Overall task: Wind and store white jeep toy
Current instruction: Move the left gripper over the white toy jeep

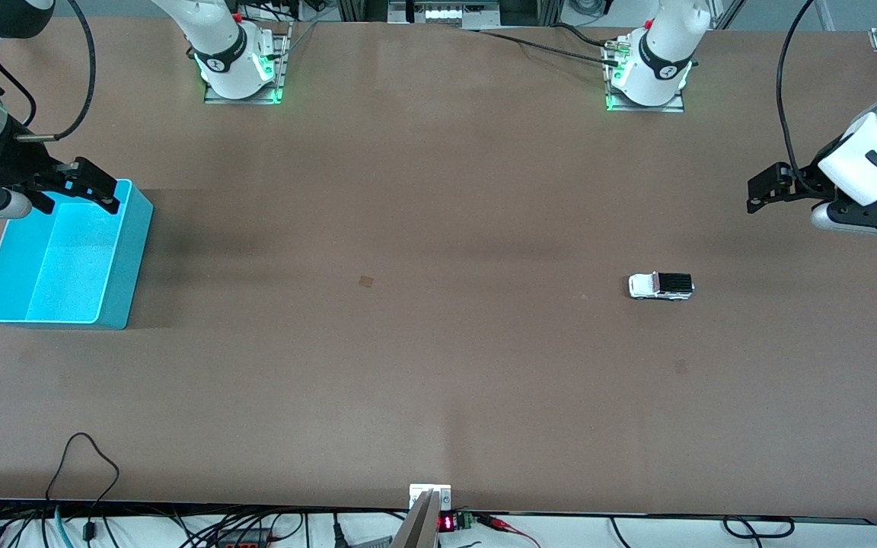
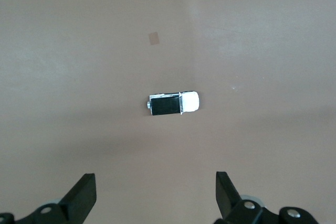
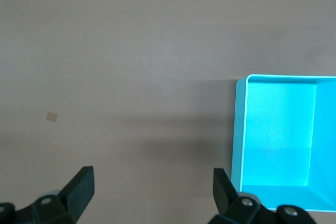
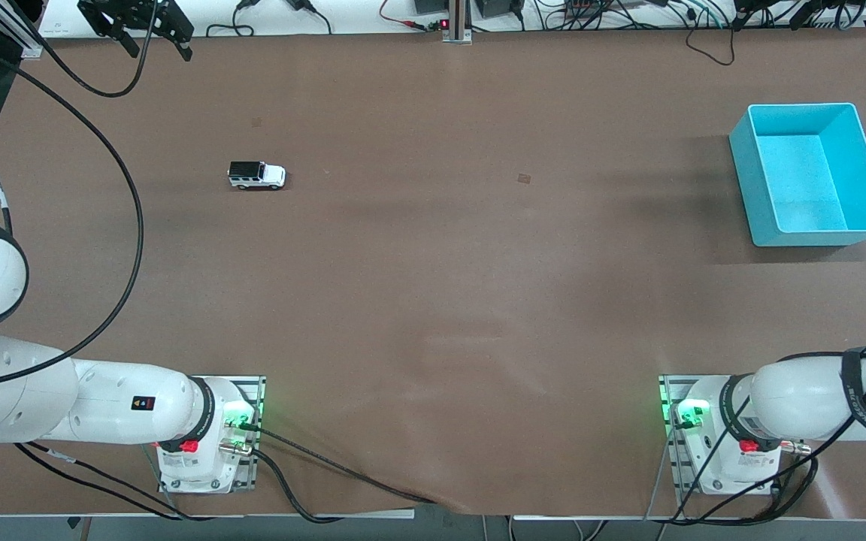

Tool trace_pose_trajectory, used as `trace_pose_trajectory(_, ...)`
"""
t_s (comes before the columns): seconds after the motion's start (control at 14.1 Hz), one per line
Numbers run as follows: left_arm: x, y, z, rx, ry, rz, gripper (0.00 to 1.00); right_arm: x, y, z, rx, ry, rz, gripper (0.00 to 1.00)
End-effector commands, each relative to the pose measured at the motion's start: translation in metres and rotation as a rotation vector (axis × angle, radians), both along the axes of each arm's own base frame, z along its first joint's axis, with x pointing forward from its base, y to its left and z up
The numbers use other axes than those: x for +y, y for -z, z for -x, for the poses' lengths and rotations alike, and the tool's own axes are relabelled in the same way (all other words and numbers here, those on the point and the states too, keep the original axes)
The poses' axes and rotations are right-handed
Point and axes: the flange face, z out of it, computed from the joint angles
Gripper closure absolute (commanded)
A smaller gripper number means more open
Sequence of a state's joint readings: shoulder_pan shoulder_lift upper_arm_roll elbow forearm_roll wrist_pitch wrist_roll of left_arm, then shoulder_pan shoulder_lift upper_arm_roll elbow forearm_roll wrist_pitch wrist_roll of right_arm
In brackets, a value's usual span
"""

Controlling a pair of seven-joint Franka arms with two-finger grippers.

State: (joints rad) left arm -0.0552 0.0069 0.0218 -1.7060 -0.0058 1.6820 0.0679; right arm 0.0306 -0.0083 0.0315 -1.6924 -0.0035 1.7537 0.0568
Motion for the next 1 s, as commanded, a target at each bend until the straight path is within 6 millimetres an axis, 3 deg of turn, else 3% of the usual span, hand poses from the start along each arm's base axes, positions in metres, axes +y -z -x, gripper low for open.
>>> trace_pose_trajectory(0.0,0.001,-0.005,-0.002,0.008,0.020,-0.016,0.00,0.002,-0.004,0.004,-0.011,-0.008,-0.005,0.00)
trace_pose_trajectory(0.71,0.000,0.003,-0.005,0.030,0.013,-0.016,0.00,0.000,-0.001,0.001,-0.017,-0.003,-0.005,0.00)
trace_pose_trajectory(0.93,-0.005,0.016,-0.001,0.106,0.028,-0.018,0.00,0.001,-0.004,0.002,-0.020,-0.004,-0.009,0.00)
